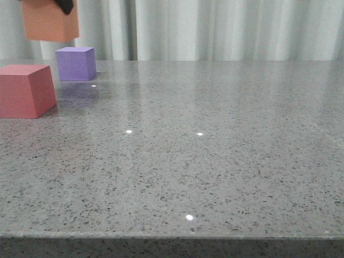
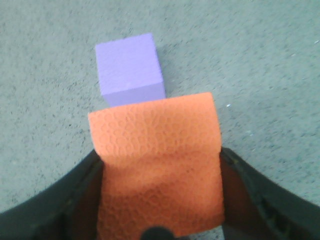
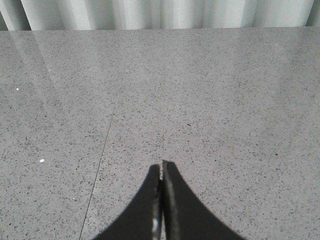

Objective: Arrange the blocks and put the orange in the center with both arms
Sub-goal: 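Lift the orange cube with the left gripper toward the purple cube, then lower the orange cube between red and purple cubes, open left gripper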

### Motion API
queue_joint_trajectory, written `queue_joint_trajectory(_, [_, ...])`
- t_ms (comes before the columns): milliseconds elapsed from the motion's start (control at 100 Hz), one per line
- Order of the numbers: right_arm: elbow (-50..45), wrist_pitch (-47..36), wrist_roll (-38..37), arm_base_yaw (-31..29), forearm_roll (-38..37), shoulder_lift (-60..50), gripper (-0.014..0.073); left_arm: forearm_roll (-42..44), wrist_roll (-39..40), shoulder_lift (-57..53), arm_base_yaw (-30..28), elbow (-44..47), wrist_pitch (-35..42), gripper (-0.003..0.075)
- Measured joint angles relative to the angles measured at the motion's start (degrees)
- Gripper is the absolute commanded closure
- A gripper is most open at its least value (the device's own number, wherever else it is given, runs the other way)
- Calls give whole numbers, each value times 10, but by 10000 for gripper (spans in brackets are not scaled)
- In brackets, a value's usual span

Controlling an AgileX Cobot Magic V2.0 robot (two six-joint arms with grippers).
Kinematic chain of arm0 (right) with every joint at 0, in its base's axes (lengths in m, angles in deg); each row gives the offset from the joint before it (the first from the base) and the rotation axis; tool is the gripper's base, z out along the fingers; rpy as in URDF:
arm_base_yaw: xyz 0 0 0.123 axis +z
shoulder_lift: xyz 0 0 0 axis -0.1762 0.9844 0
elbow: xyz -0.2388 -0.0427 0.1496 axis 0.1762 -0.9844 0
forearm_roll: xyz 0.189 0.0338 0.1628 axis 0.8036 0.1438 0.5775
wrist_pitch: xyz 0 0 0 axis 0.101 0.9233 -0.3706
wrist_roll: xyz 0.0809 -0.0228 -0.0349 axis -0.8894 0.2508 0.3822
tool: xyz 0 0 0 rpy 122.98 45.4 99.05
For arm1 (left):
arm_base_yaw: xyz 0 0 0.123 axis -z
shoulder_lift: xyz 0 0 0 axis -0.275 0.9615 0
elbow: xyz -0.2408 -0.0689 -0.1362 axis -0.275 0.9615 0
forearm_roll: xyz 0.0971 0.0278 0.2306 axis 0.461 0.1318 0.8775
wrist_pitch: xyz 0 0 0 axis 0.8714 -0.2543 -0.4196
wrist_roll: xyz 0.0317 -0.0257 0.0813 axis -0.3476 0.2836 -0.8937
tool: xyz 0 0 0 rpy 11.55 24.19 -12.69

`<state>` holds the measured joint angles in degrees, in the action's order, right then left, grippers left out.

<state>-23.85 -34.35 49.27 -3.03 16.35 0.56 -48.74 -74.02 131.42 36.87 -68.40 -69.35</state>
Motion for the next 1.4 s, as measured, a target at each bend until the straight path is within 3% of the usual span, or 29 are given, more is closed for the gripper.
queue_joint_trajectory(260, [0,0,0,0,0,0,660,-53,-33,0,-50,70,79,510])
queue_joint_trajectory(890, [0,0,0,0,0,0,660,-72,-47,68,-53,86,143,503])
queue_joint_trajectory(1010, [0,0,0,0,0,0,660,-73,-47,71,-53,86,144,414])
queue_joint_trajectory(1200, [0,0,0,0,0,0,660,-73,-47,75,-53,86,145,142])
queue_joint_trajectory(1270, [0,0,0,0,0,0,660,-73,-47,77,-53,86,145,107])
queue_joint_trajectory(1400, [0,0,0,0,0,0,660,-73,-47,79,-53,86,147,110])
